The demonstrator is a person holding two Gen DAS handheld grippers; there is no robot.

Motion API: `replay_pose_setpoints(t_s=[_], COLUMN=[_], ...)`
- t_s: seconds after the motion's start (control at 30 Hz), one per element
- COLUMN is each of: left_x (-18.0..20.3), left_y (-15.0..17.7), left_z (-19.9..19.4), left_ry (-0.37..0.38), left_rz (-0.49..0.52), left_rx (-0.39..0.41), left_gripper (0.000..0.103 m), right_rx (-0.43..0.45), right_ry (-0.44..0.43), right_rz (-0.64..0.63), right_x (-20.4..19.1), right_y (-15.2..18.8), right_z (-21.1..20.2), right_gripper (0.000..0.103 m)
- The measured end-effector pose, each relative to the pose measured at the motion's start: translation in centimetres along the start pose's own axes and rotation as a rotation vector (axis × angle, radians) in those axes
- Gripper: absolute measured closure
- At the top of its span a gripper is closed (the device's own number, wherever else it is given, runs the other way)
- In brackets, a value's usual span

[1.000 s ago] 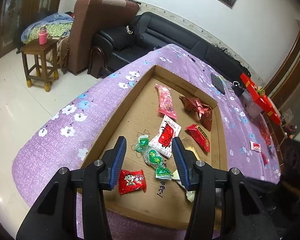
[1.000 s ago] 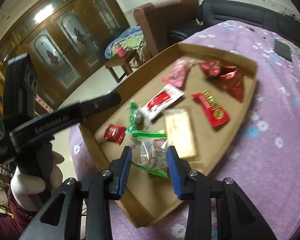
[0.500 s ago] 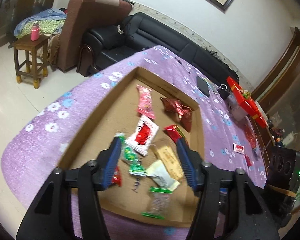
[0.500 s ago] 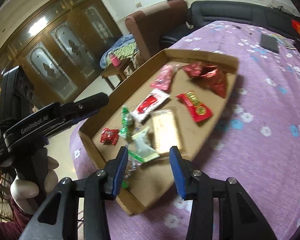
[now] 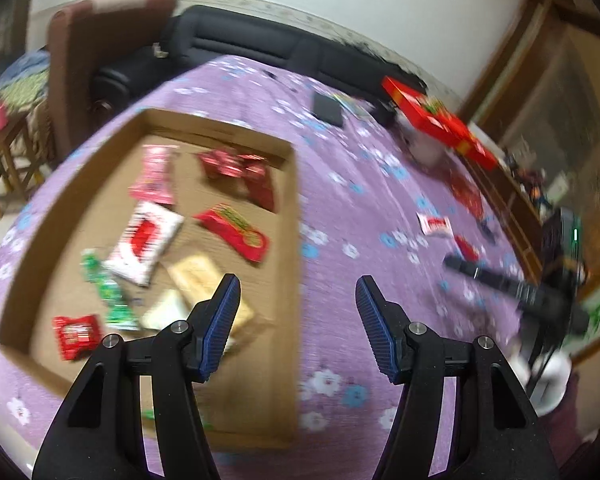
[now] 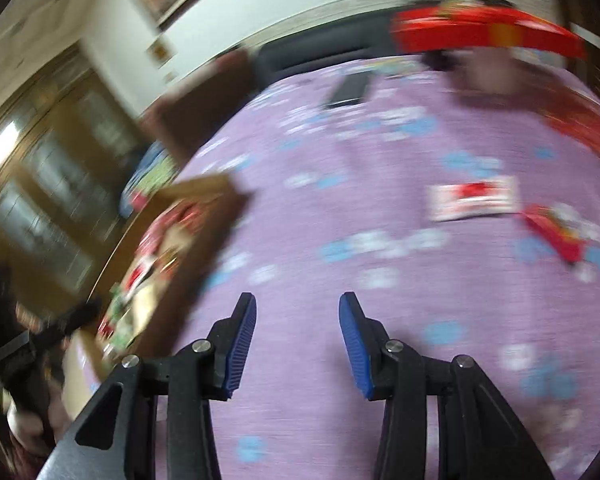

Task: Organize snacks
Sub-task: 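Move both grippers back to the table toward the red-gold bar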

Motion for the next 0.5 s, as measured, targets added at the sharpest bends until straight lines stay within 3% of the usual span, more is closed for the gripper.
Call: replay_pose_setpoints(t_s=[0.13, 0.27, 0.5], left_x=[4.7, 9.0, 12.3], left_y=[1.6, 3.2, 4.3], left_z=[2.5, 5.4, 9.6], left_ry=[0.021, 0.01, -0.04], left_rz=[0.107, 0.209, 0.3], left_rx=[-0.067, -0.122, -0.168], left_gripper=[0.042, 0.042, 0.043], right_rx=[0.058, 0.095, 0.135], right_ry=[0.083, 0.13, 0.174], right_rz=[0.077, 0.11, 0.143], right_x=[5.6, 8.6, 12.0], right_y=[-1.6, -2.7, -4.9], right_z=[-2.5, -3.9, -4.6], right_gripper=[0.056, 0.056, 0.056])
Point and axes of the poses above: each gripper's, at about its wrist camera, not at the fingertips, and z roughly the way its jaws point, x to its right, y to its underside, the point moved 10 cm from there along z, roughly the way its jaws point, and after that the axes turned 2 degrees about x, right-handed, at the moved point
